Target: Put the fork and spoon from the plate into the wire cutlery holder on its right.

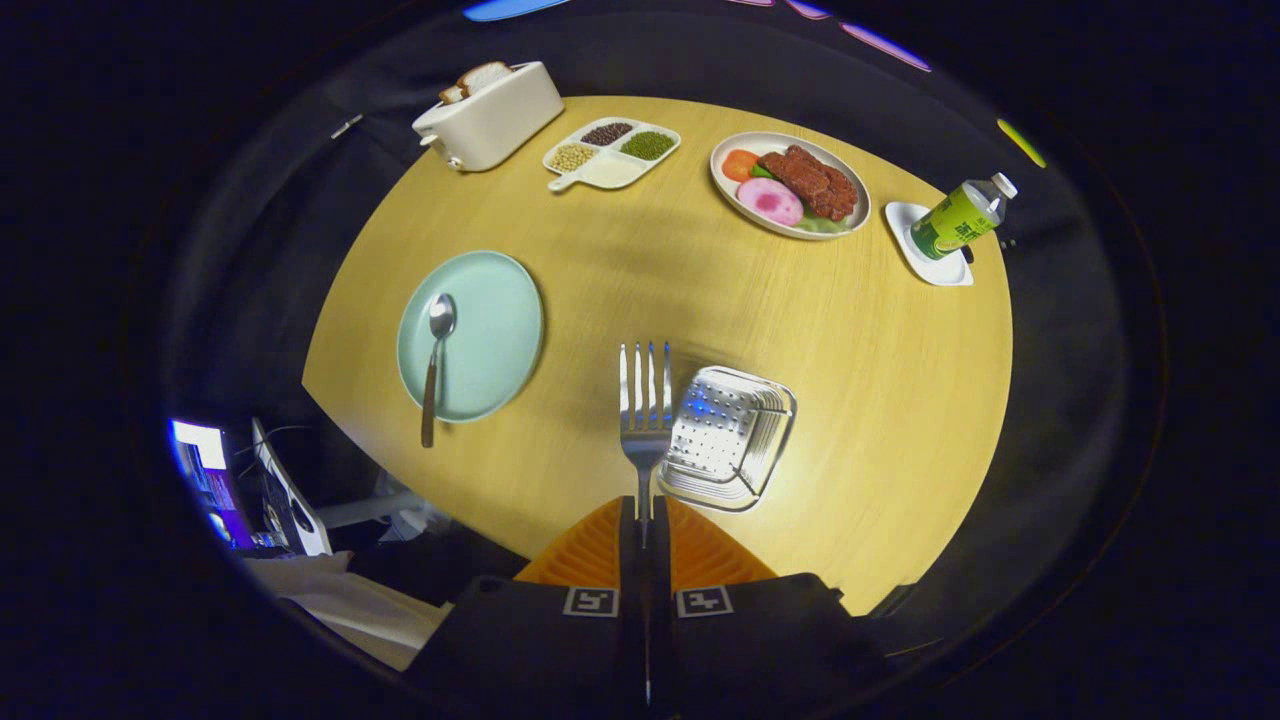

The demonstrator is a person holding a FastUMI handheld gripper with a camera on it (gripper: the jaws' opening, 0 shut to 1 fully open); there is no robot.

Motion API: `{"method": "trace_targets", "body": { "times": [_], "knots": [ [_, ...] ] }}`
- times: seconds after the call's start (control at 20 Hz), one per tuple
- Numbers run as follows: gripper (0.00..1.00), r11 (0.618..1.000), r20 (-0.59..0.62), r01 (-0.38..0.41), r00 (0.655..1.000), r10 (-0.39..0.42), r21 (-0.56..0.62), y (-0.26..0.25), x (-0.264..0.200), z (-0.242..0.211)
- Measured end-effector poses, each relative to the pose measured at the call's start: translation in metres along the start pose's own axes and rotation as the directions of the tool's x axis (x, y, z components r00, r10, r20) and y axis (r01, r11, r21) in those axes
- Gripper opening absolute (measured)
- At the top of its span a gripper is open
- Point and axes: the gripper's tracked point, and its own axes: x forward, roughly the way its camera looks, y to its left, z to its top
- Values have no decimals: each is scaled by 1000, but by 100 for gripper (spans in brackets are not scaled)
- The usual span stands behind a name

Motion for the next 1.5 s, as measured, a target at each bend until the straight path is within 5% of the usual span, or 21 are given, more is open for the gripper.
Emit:
{"method": "trace_targets", "body": {
  "times": [0.4, 0.75, 0.95, 1.1, 1.3, 1.5],
  "knots": [
    [6, 998, -226, -31, 974, 17, -55, -38, 25, -27],
    [7, 1000, -286, -26, 958, 23, -7, -50, 41, -21],
    [36, 999, -230, -40, 972, 40, 5, -48, 38, -5],
    [93, 999, -139, -45, 989, 48, 19, -46, 23, 10],
    [100, 994, 59, -69, 996, 64, 80, -32, -11, 37],
    [100, 993, 297, -65, 954, 32, 100, -18, -51, 69]
  ]
}}
